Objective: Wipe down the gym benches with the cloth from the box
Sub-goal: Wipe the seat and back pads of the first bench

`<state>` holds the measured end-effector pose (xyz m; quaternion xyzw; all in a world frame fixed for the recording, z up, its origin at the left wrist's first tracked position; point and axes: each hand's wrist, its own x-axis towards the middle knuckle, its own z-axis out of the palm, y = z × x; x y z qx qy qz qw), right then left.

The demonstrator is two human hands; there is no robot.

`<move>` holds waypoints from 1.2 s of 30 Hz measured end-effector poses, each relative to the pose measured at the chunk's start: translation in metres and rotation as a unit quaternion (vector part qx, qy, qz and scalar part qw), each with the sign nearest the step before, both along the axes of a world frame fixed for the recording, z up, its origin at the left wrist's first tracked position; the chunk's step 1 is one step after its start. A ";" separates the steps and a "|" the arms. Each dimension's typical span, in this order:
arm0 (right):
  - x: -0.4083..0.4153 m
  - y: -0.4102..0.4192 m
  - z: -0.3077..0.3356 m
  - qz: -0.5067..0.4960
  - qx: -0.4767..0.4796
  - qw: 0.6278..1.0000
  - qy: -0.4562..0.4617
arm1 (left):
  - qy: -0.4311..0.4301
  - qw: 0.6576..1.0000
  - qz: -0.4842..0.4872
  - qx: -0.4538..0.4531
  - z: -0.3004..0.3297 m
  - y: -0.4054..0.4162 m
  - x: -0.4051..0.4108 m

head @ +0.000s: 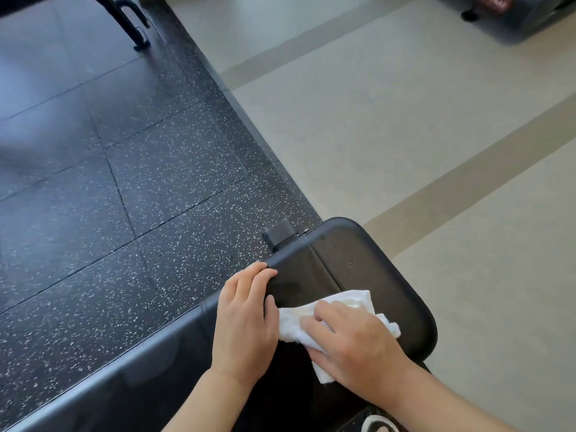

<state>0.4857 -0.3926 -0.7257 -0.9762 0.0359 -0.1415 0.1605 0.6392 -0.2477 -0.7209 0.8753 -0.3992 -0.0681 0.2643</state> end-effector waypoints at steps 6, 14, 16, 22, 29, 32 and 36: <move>0.041 0.001 0.003 -0.065 0.018 0.998 -0.018 | -0.025 0.999 0.023 0.014 -0.013 0.002 -0.003; -0.035 -0.014 0.003 0.060 0.000 0.998 0.000 | -0.068 0.996 0.009 0.053 -0.011 -0.003 -0.009; -0.053 -0.028 0.010 0.091 -0.016 0.996 0.006 | -0.076 0.995 0.010 0.062 -0.009 -0.004 -0.011; -0.046 -0.045 0.028 0.027 -0.040 0.999 -0.020 | -0.053 0.990 0.094 0.089 0.005 -0.029 -0.012; 0.004 -0.076 0.017 -0.167 0.056 0.984 -0.017 | -0.042 0.979 0.162 0.113 -0.001 -0.050 -0.013; -0.010 -0.065 0.008 -0.162 0.053 0.985 -0.007 | -0.036 0.978 0.174 0.110 -0.001 -0.051 -0.018; -0.064 -0.045 -0.002 -0.157 0.066 0.985 0.013 | -0.032 0.976 0.185 0.112 -0.001 -0.054 -0.021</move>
